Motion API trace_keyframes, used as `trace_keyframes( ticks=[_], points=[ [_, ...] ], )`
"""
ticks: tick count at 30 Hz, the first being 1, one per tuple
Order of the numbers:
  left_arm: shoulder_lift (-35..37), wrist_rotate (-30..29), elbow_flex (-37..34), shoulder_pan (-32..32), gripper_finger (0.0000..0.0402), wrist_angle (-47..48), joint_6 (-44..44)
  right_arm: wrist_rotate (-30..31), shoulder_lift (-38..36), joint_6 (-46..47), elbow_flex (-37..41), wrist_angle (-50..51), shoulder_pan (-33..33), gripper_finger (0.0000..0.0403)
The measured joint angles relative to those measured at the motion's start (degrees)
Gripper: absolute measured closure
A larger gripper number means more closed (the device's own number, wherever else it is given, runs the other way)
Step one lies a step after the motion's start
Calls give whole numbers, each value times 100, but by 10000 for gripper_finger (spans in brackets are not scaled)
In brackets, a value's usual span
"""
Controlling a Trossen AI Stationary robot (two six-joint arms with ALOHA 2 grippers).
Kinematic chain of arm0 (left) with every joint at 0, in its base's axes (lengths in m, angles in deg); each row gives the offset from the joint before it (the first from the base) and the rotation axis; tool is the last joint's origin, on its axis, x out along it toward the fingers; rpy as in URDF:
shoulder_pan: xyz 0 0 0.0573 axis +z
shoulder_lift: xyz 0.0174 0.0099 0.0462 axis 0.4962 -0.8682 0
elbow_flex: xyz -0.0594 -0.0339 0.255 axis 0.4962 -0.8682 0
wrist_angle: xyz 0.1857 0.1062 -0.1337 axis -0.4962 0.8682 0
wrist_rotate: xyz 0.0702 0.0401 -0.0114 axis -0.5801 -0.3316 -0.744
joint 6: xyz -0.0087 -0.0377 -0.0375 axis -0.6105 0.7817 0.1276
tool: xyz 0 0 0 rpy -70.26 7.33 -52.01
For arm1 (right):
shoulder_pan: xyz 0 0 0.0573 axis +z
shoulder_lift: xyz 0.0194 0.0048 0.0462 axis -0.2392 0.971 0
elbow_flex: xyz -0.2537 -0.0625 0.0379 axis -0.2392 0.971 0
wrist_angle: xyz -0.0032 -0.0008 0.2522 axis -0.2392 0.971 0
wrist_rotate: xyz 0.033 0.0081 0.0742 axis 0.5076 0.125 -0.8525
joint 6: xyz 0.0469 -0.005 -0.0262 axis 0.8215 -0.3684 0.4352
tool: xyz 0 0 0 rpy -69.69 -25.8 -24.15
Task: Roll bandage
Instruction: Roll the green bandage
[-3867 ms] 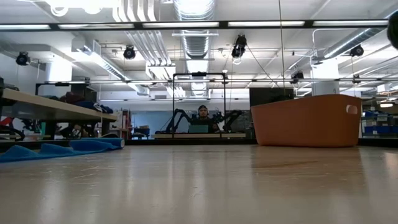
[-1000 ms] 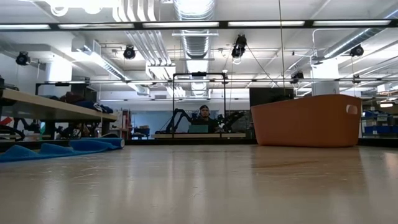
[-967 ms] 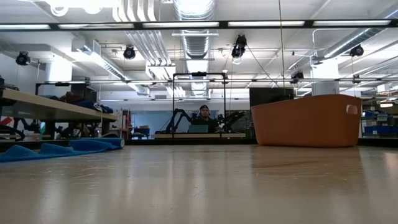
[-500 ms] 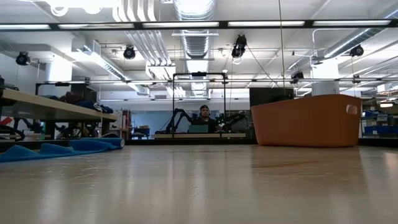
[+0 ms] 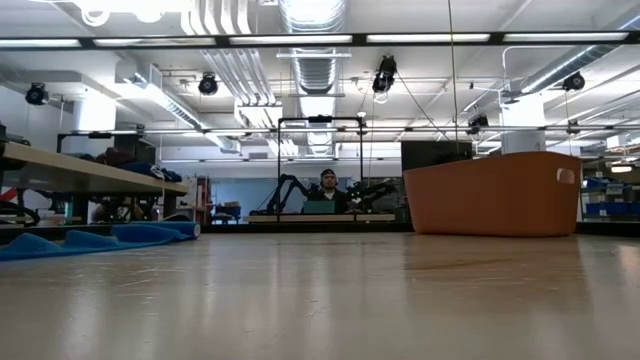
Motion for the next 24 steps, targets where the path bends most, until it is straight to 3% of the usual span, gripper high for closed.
trace_keyframes(
  ticks=[10, 24],
  points=[
    [-84, -20, -122, 11, 401, 241, -55, 31, -36, -214, 2, -203, 0, 400],
    [-59, 11, -262, 11, 401, -110, 146, 851, -7, -1512, 2, 30, 2, 400]
  ],
)
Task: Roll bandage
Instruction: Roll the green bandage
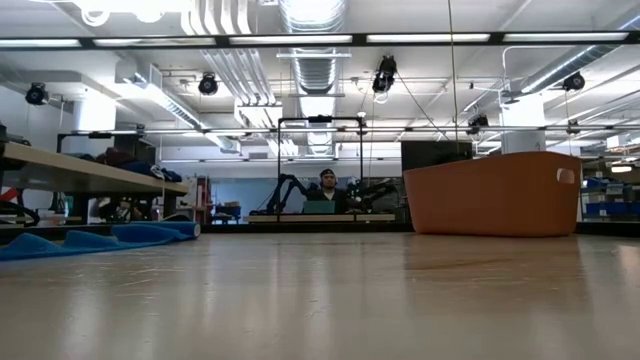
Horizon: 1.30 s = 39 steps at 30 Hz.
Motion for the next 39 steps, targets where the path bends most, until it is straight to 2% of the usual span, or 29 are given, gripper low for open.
trace_keyframes(
  ticks=[9, 20, 25, 30, 34, 39],
  points=[
    [55, 5, -4, -1, 398, -58, 141, 53, 108, -1370, 11, 68, -2, 400],
    [87, 52, -47, -7, 365, 9, 322, 94, 240, -2720, 31, 334, -4, 400],
    [263, 164, -48, -6, 335, 228, 324, 110, 238, -2779, 31, 461, -2, 400],
    [565, 263, -50, -4, 303, 845, -174, 110, 219, -2861, 31, 548, 0, 400],
    [967, 275, -42, -4, 278, 1226, -660, 110, 173, -3236, 22, 1037, -2, 400],
    [1229, 289, -35, 0, 247, 2107, -824, 113, 159, -4316, 22, 2483, -79, 400]
  ],
)
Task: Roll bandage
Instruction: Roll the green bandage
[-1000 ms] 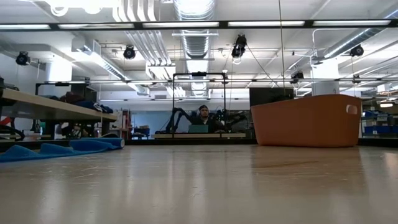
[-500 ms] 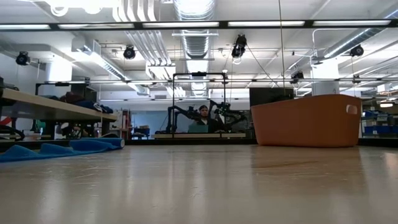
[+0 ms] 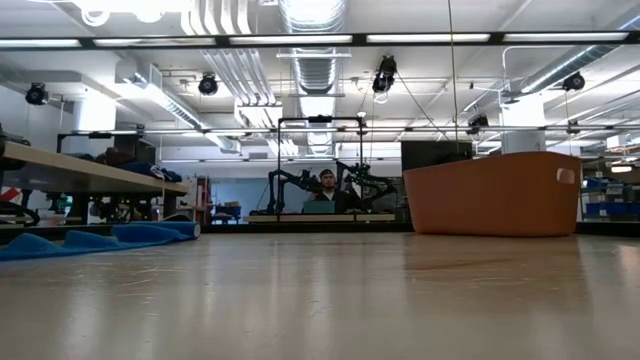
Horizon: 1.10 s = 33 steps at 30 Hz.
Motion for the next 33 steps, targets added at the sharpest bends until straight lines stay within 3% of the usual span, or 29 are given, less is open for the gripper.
trace_keyframes(
  ticks=[10, 16, 25, 33],
  points=[
    [-91, -40, -12, 59, 196, 1811, 23, -63, 323, -1503, 2, 352, 2, 400],
    [-72, -113, -9, 59, 182, 2046, -240, -203, 545, -1479, 4, 553, 2, 400],
    [-98, -129, -9, 32, 177, 2921, -183, -1301, 731, -1029, 11, 707, -14, 400],
    [-140, 668, -11, 9, 172, 3105, 397, -1721, 789, -897, 12, 1298, -11, 400]
  ],
)
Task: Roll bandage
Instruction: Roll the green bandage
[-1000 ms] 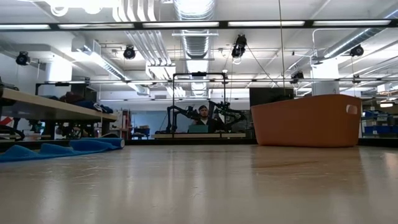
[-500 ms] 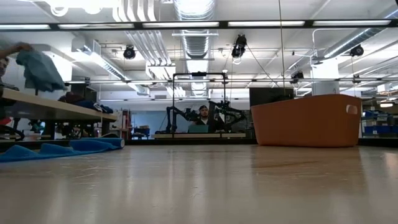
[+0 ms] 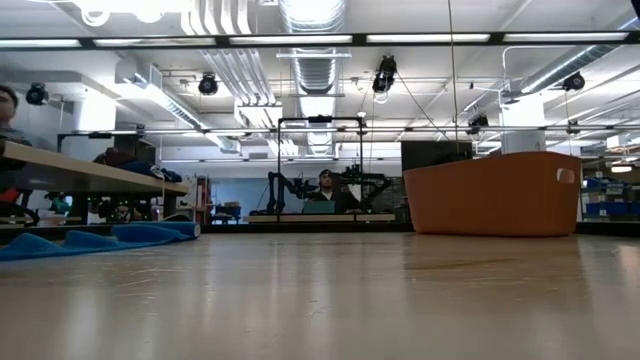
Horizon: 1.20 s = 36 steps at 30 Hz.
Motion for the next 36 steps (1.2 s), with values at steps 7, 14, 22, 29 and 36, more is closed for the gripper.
trace_keyframes(
  ticks=[7, 14, 22, 29, 36],
  points=[
    [-198, 112, -39, -48, 170, 265, 129, -346, 5, -52, 3, -166, 0, 400],
    [-407, 252, -39, -170, 177, 247, 112, -403, 3, -37, 3, -263, 0, 400],
    [-440, 213, -37, -170, 168, 192, 23, -375, 1, 319, -21, -285, -9, 400],
    [-361, 36, 2, -166, 155, 174, -42, -332, -1, 1453, -27, -533, -28, 400],
    [-521, 251, -11, -219, 154, 206, -64, -568, -1, 2872, -27, -628, -95, 400]
  ],
)
